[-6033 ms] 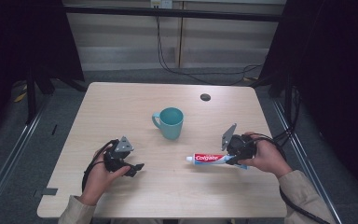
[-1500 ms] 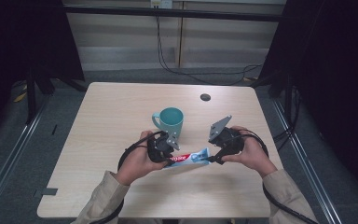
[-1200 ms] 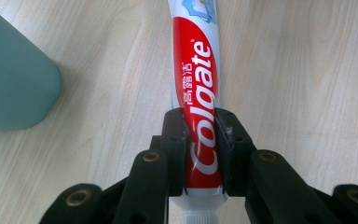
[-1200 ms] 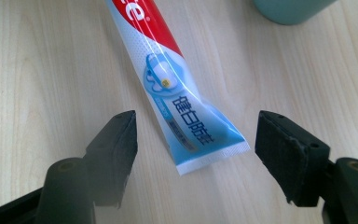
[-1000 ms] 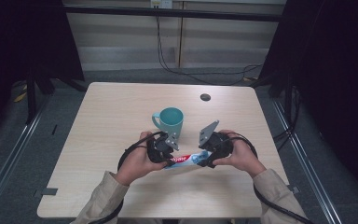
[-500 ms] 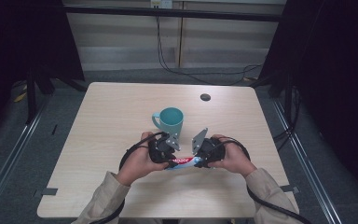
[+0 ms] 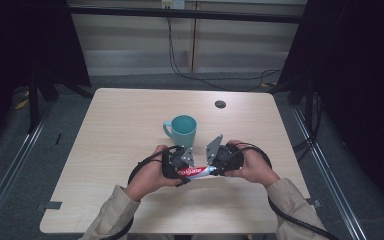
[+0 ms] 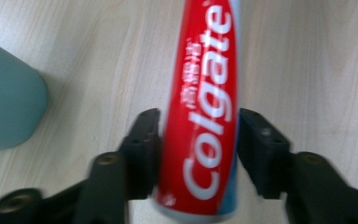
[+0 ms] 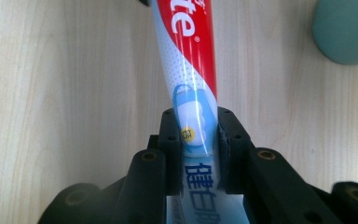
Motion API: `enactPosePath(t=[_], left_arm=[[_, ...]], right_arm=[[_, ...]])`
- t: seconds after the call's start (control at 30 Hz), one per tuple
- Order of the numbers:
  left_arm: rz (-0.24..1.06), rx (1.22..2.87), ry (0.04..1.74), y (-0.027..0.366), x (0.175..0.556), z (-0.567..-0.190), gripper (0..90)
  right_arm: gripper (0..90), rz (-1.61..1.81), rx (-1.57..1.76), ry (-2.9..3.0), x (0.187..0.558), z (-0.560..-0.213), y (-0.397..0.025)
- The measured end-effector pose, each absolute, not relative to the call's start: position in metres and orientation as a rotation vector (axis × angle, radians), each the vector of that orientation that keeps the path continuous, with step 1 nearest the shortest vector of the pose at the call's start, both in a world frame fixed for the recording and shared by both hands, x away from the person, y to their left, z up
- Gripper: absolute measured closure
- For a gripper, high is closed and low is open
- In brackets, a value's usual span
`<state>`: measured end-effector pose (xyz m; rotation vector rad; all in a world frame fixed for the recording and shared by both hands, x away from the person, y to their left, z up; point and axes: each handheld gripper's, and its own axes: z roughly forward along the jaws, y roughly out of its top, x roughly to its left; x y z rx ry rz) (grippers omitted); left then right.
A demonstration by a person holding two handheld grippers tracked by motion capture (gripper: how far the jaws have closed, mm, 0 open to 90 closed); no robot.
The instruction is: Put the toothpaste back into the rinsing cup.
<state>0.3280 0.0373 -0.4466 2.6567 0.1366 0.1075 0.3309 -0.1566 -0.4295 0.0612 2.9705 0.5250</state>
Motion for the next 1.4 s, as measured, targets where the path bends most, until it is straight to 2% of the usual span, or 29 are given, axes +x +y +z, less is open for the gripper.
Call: enactPosePath(t=[0.17, 0.4, 0.47, 0.57, 0.67, 0.93, 1.4], left_arm=[[0.089, 2.695, 0.173, 0.034, 0.325, -0.447, 59.7], [0.085, 2.68, 0.223, 0.041, 0.324, -0.438, 70.2], [0.073, 2.648, 0.247, 0.045, 0.325, -0.437, 71.5], [0.066, 2.615, 0.275, 0.05, 0.326, -0.435, 71.8], [0.077, 2.609, 0.298, 0.053, 0.329, -0.433, 71.8], [0.102, 2.591, 0.344, 0.063, 0.332, -0.432, 71.9], [0.128, 2.535, 0.385, 0.078, 0.336, -0.424, 71.8]], right_arm=[[73.6, 0.502, 0.043, 2.97, 0.33, -0.426, -0.153], [62.3, 0.547, 0.031, 2.948, 0.329, -0.422, -0.15], [54.3, 0.599, 0.077, 2.939, 0.328, -0.42, -0.15], [34.7, 0.714, 0.148, 2.87, 0.331, -0.411, -0.155], [26.9, 0.726, 0.226, 2.834, 0.333, -0.406, -0.162], [23.3, 0.847, 0.399, 2.726, 0.339, -0.4, -0.19], [24.1, 0.939, 0.598, 2.685, 0.342, -0.413, -0.225]])
